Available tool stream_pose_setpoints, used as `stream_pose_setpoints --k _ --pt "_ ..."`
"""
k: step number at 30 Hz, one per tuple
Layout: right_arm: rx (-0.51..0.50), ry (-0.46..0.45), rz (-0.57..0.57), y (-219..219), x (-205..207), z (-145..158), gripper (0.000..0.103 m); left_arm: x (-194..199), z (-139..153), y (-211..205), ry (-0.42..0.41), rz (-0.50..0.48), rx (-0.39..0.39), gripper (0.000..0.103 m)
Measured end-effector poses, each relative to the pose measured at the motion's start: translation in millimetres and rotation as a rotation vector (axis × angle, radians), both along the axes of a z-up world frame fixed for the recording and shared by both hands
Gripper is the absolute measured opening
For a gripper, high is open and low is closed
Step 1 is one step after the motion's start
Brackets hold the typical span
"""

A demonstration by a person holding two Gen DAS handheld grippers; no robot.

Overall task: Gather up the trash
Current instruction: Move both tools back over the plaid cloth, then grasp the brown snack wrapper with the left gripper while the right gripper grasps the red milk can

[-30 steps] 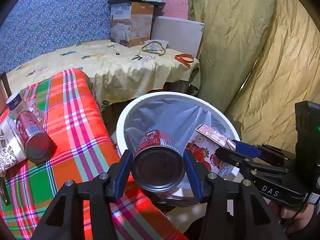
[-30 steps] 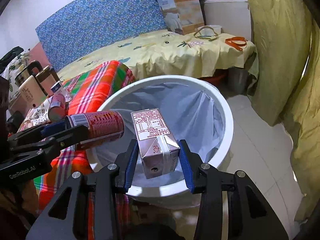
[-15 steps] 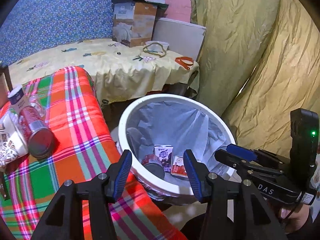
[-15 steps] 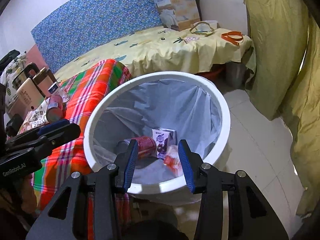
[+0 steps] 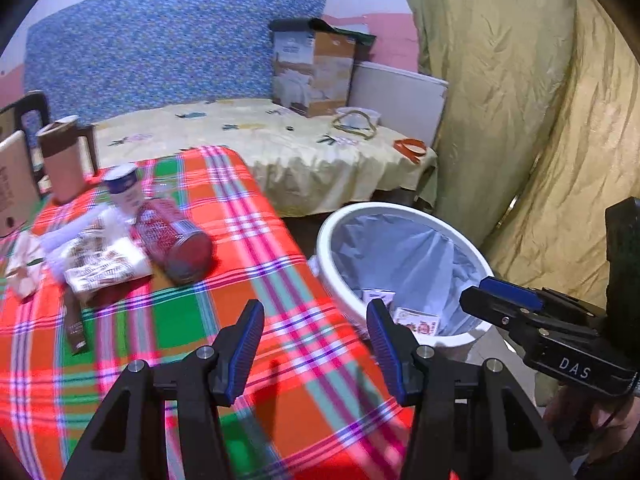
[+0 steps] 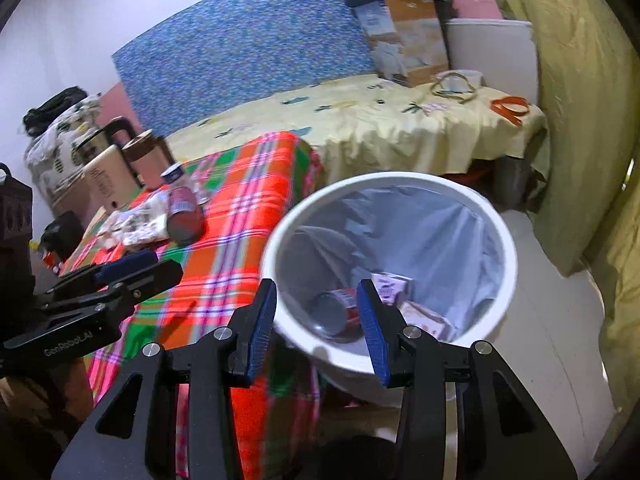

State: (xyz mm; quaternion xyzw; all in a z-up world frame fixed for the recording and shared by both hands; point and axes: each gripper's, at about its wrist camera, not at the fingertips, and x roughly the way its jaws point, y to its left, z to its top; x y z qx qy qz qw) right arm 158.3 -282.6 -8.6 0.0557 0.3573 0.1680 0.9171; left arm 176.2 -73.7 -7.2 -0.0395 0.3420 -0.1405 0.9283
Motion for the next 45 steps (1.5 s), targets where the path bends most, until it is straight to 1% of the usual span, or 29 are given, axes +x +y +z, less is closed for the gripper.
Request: stream_pose_setpoints --k 3,11,22,26,30,33,40,45 --pt "-0.006 -0.003 0.034 12 -3 3 0.044 -13 4 14 -0.016 0.035 0.006 0.053" --pt "-0.012 -0.019 0.099 35 -14 10 0.044 -43 9 44 -0.017 0.112 0.009 0.053" --pt "-0.022 -0.039 0.16 64 -25 16 0.044 -65 6 82 -0.003 0.205 -0.011 0.053" --pt "-0.027 -0.041 0.18 73 -24 15 0.044 -68 4 95 0.005 0.233 -0.013 0.053" --pt "-0.027 -0.044 0.199 82 -21 15 0.049 -69 4 106 0.005 0.26 -0.015 0.053" --pt "-0.031 -0.042 0.209 88 -18 14 0.05 -67 2 114 0.007 0.28 -0.017 0.053" --pt "-0.045 -0.019 0.237 103 -2 5 0.05 -53 -4 137 0.024 0.333 -0.025 0.053" --pt "-0.055 -0.002 0.261 115 12 -1 0.05 -35 -12 156 0.043 0.375 -0.026 0.053"
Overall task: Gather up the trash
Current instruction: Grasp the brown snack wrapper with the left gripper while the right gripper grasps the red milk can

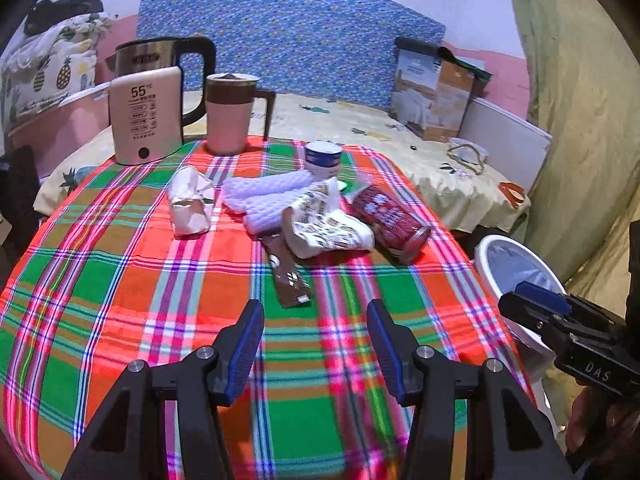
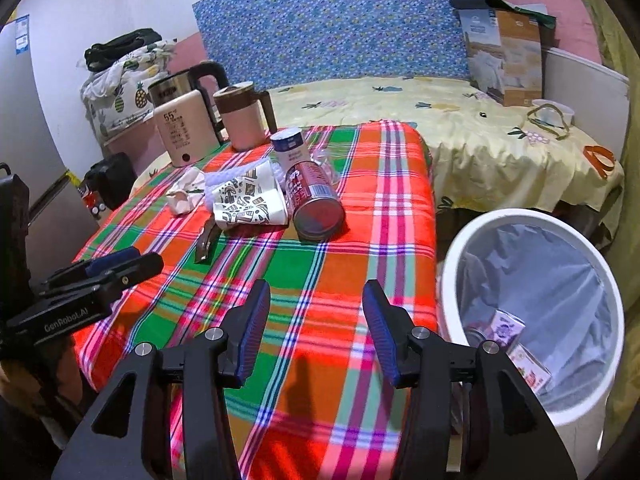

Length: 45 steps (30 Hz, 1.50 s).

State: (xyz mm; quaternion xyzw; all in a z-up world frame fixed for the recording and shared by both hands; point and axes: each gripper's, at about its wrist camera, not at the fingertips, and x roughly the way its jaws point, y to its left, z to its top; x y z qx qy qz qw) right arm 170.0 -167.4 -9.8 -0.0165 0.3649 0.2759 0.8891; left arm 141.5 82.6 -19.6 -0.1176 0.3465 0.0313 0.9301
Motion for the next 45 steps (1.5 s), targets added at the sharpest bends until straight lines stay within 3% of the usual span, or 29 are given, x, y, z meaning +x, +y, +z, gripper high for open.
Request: stream_pose_setpoints --k 19,24,28,34,37,45 --pt "-0.037 0.015 0.052 34 58 -16 0.051 68 -44 20 0.128 0.069 -0.052 0.052" --pt "-0.041 0.018 0.07 42 67 -18 0.065 73 -45 21 0.136 0.082 -0.036 0.047" --pt "-0.057 0.02 0.073 46 70 -21 0.065 74 -45 21 0.141 0.084 -0.025 0.046" --pt "-0.071 0.031 0.059 48 78 -23 0.065 75 -46 21 0.154 0.117 0.006 0.026" --pt "-0.066 0.035 0.054 47 78 -22 0.058 75 -46 23 0.152 0.115 0.002 0.026" --pt "-0.061 0.008 0.029 41 66 -18 0.057 69 -44 22 0.142 0.102 0.005 0.025"
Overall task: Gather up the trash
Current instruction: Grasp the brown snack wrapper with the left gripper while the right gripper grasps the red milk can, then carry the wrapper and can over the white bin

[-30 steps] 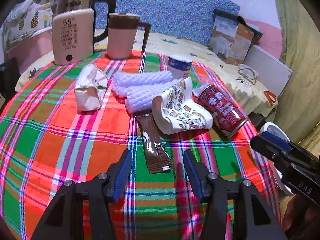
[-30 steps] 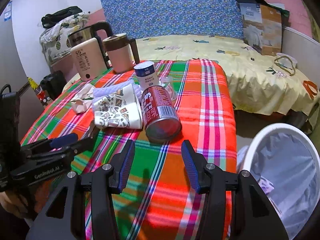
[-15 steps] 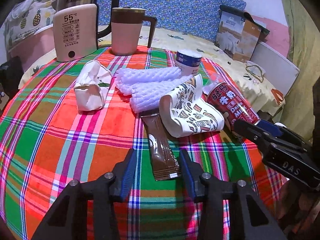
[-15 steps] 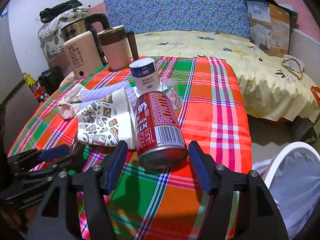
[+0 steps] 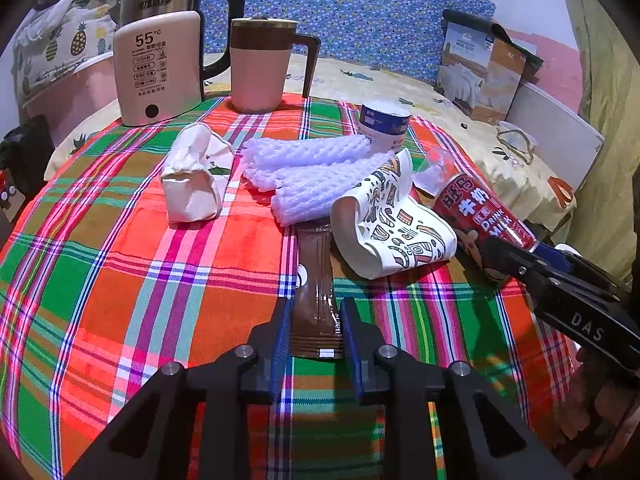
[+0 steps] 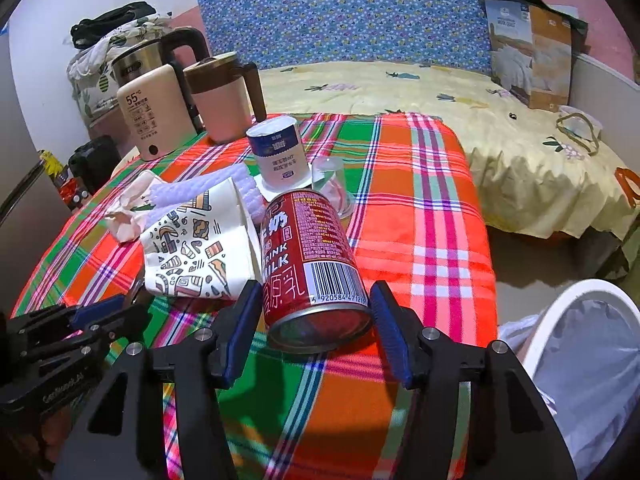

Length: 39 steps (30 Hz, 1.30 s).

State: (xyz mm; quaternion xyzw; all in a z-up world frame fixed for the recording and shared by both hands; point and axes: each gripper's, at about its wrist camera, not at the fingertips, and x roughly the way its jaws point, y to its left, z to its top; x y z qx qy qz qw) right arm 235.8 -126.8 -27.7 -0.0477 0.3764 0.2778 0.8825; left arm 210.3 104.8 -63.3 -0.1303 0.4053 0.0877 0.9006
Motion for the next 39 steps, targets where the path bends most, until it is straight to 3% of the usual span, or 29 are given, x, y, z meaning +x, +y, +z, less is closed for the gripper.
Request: stream_pose_setpoints --k 39 --pt "0.087 -0.068 -0.073 -54 -62 22 0.056 -83 46 -28 -0.13 -0.081 0.022 0.025"
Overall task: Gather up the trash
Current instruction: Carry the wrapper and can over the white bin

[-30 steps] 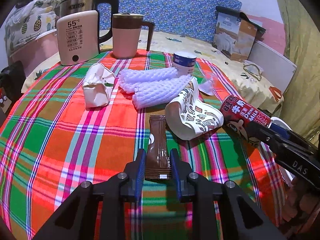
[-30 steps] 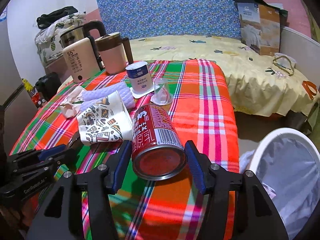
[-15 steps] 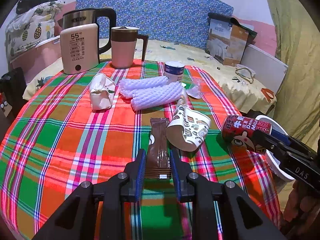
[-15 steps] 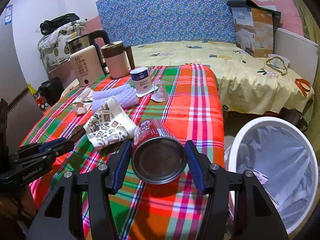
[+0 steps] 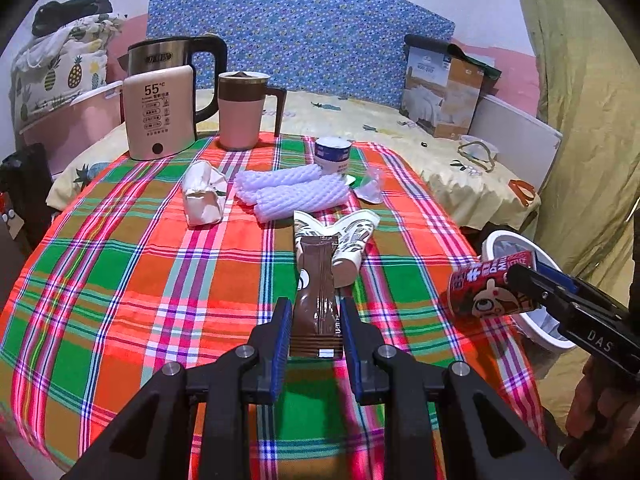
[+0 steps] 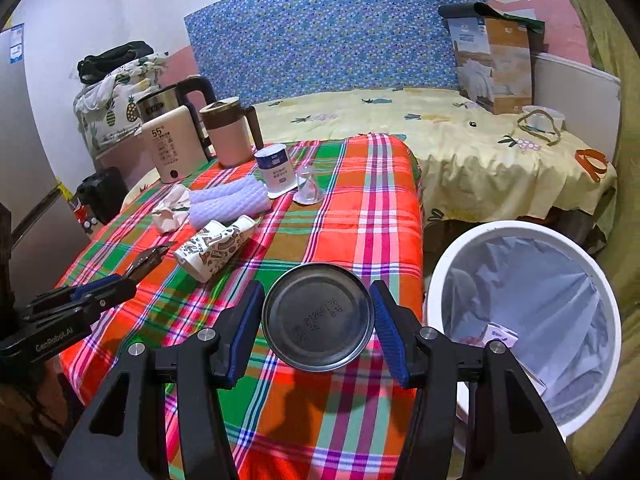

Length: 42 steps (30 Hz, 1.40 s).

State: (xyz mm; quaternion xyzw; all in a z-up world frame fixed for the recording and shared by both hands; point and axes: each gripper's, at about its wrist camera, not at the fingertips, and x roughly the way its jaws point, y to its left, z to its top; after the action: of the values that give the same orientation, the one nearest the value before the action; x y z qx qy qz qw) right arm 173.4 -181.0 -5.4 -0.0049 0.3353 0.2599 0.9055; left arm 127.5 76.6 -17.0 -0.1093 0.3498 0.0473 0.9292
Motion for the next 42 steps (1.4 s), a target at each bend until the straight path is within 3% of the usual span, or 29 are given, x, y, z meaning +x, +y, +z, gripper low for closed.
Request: stream_pose_setpoints --k 18,34,42 --pt "0.017 -0.024 -0.045 -18 -9 7 0.055 6 9 -43 -0.016 -0.122 -0.008 0.025" --pt "0.02 -0.061 -0.246 -91 -7 18 0.055 46 15 -128 -0.016 -0.336 -0.003 0.025" --pt "0.016 -0.035 -0.346 -127 1 8 0.055 69 12 -172 -0.005 -0.44 0.005 0.025"
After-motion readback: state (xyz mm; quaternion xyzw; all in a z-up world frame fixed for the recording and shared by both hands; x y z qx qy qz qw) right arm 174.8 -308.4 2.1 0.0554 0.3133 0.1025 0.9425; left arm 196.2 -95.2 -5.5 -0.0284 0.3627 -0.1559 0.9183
